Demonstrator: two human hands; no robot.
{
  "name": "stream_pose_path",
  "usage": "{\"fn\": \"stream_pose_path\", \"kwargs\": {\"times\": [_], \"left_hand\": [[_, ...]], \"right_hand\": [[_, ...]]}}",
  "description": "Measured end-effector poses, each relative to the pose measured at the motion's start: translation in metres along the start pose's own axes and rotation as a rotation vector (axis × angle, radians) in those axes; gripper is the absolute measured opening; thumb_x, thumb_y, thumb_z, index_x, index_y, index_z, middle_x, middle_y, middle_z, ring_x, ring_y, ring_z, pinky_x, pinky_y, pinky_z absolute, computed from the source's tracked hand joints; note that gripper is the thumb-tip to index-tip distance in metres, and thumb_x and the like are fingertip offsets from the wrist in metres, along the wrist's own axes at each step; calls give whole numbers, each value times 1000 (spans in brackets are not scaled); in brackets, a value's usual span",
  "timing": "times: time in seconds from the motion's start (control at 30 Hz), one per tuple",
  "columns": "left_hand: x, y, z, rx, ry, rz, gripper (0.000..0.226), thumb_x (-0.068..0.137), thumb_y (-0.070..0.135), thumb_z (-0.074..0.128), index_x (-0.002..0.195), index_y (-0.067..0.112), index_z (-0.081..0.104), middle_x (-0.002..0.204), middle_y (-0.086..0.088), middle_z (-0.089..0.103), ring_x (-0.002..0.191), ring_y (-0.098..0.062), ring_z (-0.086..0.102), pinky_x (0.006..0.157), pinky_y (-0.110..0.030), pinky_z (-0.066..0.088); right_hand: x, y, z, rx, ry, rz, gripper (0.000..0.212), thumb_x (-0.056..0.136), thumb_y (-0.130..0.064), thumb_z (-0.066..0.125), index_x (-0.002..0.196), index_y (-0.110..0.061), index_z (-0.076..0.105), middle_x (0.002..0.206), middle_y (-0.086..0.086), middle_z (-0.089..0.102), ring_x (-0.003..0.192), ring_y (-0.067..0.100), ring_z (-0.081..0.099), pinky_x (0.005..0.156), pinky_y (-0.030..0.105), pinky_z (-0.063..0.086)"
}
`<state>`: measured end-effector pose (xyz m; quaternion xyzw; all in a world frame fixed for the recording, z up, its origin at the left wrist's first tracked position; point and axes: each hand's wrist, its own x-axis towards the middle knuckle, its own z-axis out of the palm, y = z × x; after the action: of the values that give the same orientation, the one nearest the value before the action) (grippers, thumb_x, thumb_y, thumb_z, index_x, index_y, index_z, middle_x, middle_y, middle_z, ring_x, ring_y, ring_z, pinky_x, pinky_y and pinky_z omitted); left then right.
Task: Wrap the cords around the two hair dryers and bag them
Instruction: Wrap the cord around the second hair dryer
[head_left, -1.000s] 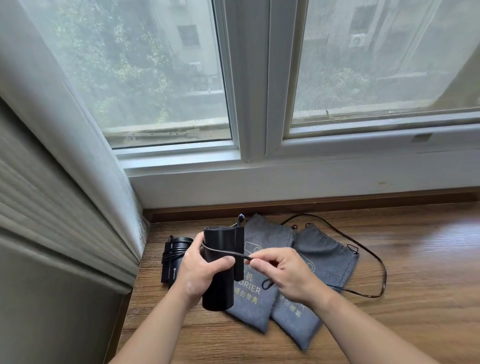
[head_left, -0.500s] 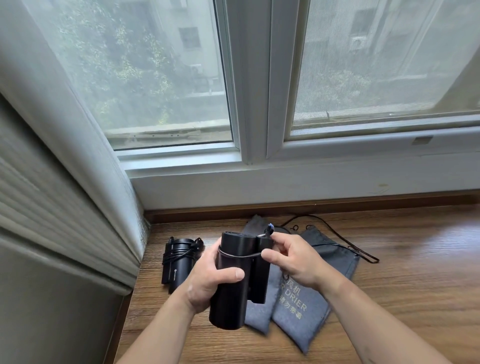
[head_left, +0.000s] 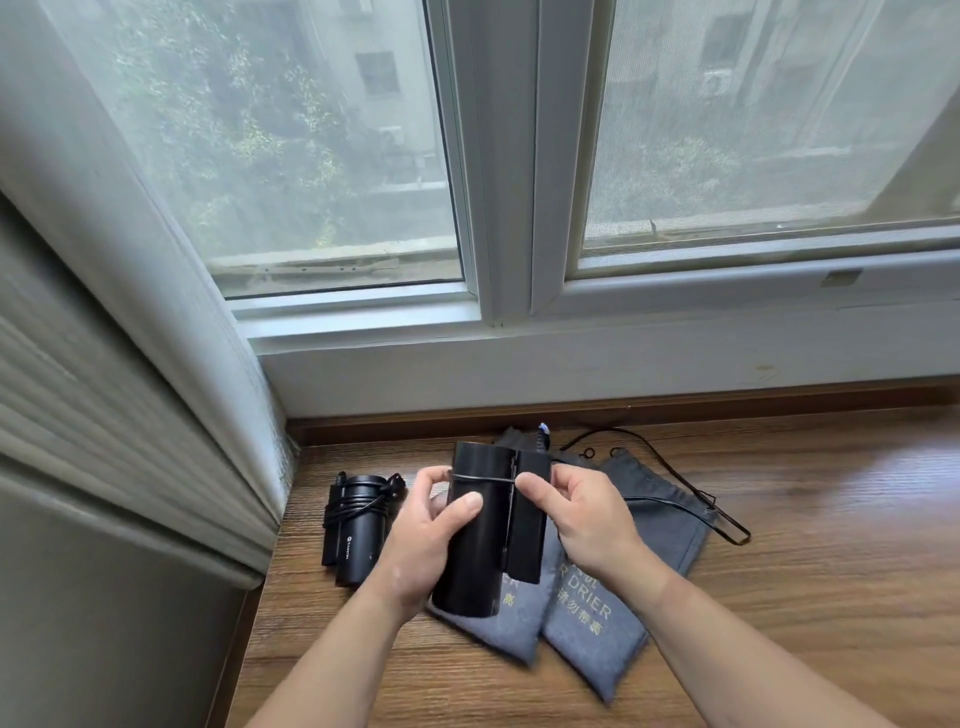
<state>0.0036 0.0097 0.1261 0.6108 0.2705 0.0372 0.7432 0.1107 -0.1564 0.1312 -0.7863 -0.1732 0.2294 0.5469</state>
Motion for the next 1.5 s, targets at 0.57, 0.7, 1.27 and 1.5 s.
{"fn": "stream_pose_path", "kwargs": {"times": [0.57,0.7,1.27,1.5], "left_hand": [[-8,-16,25,587,144,104,123,57,57,79,161,39,16,140,6,57,128,-13,57,112,-41,48],[-9,-18,4,239,34,25,92,59,37,83,144,43,48,126,-6,70,119,-25,68,106,-54,52],[-24,-1,17,-292,-349,-116,76,71,23,64,139,-8,53,119,-25,70,100,-33,71,86,-44,60],[-25,1,19,-448,-447,-173,65,70,23,68,129,-5,67,117,-27,73,102,-35,74,85,-43,61]], "right_hand": [[-17,0,-20,-58,-187,-159,7,94,-29,70,96,-28,77,67,3,64,61,16,52,64,33,46],[-13,7,-43,-23,-149,-176,17,98,-22,67,85,-22,78,57,-13,57,55,3,46,57,24,37],[-2,1,-30,160,-254,-25,7,96,-31,69,100,-27,74,61,-16,53,56,3,43,59,19,37],[-9,-3,-23,259,-361,51,18,97,-46,62,86,-35,70,61,-9,48,57,12,40,57,30,33]]}}
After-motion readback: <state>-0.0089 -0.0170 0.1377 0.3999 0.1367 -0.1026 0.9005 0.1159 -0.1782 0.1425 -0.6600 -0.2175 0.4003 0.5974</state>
